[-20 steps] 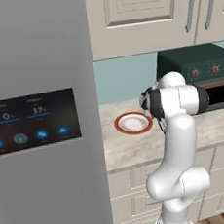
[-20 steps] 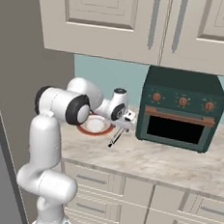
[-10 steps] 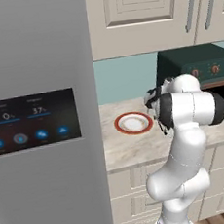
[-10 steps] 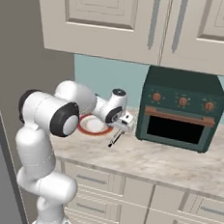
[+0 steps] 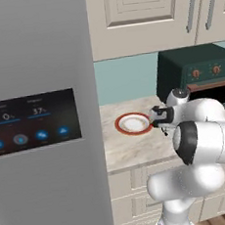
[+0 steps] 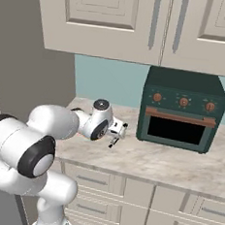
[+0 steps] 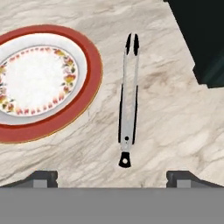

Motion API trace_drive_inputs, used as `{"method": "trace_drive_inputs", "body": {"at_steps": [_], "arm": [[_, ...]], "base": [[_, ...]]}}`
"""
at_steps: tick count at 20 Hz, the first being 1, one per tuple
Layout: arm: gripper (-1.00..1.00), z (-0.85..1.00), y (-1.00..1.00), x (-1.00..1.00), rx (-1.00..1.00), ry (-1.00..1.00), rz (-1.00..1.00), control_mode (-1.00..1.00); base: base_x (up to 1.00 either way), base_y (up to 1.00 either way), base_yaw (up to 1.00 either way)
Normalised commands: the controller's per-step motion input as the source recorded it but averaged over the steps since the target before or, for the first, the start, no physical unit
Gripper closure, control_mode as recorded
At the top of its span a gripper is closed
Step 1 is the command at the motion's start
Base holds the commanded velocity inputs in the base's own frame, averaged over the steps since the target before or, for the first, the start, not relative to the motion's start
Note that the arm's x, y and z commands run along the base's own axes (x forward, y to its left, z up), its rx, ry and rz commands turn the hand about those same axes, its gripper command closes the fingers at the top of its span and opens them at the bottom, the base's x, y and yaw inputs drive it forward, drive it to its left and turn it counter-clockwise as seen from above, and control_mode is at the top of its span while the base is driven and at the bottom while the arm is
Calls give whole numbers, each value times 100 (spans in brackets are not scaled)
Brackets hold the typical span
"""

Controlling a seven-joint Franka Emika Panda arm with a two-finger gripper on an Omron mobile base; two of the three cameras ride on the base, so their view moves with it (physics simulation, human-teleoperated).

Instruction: Pick up the tongs from the counter and place them near the plate next to the oven.

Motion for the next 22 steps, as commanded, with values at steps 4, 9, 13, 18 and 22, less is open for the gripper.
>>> {"method": "trace_drive_inputs", "body": {"at_steps": [4, 9, 13, 18, 22], "arm": [[-100, 17, 28, -73, -10, -17, 15, -100], [-100, 22, 25, -71, -1, -13, 13, -100], [-100, 22, 20, -70, 0, -3, 5, -100], [-100, 16, 18, -65, 0, -1, -1, -100], [-100, 1, 19, -61, 0, 0, -11, -100]], "base": [[0, 0, 0], [0, 0, 0], [0, 0, 0], [0, 0, 0], [0, 0, 0]]}}
